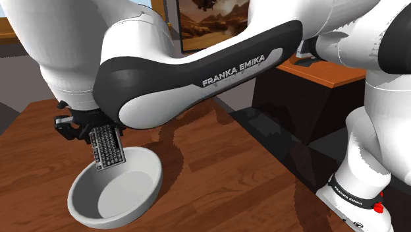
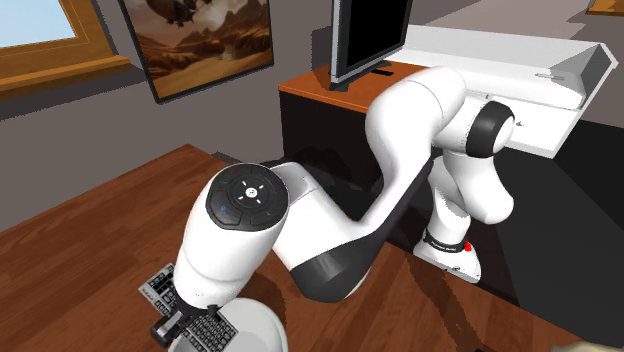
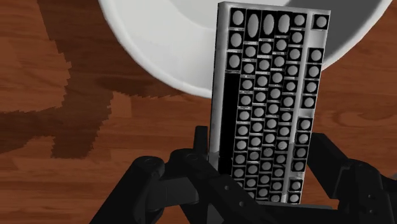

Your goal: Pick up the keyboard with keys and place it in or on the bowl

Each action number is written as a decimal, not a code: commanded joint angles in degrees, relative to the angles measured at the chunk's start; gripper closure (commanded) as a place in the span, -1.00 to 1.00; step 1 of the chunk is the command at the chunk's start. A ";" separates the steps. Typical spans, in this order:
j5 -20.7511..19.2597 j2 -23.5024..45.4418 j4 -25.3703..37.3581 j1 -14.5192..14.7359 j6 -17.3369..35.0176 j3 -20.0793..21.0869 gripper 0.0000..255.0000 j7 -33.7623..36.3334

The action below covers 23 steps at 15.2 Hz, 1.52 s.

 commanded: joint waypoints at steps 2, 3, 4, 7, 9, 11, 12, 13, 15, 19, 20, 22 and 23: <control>0.36 0.05 2.19 0.20 -1.99 0.14 1.00 -0.88; 0.47 0.10 3.00 0.28 -2.70 0.18 1.00 -1.20; 0.58 0.16 3.84 0.36 -3.42 0.22 1.00 -1.51; 0.36 -1.85 1.55 1.64 -4.01 0.83 1.00 0.61; 0.07 -4.04 -1.06 3.33 -4.75 1.67 1.00 3.38; -0.15 -4.12 -2.65 3.18 -3.35 1.60 1.00 4.01; -0.27 -4.14 -3.42 3.11 -2.66 1.56 1.00 4.33; -0.40 -4.14 -4.16 3.06 -1.98 1.51 1.00 4.65; -0.69 -4.10 -5.58 2.95 -0.64 1.42 1.00 5.29; -1.36 -3.86 -8.18 2.81 1.95 1.20 1.00 6.60; -1.55 -3.76 -8.78 2.78 2.58 1.14 1.00 6.94; -1.94 -3.54 -9.93 2.74 3.82 1.01 1.00 7.62; -2.15 -3.41 -10.48 2.73 4.43 0.94 1.00 7.96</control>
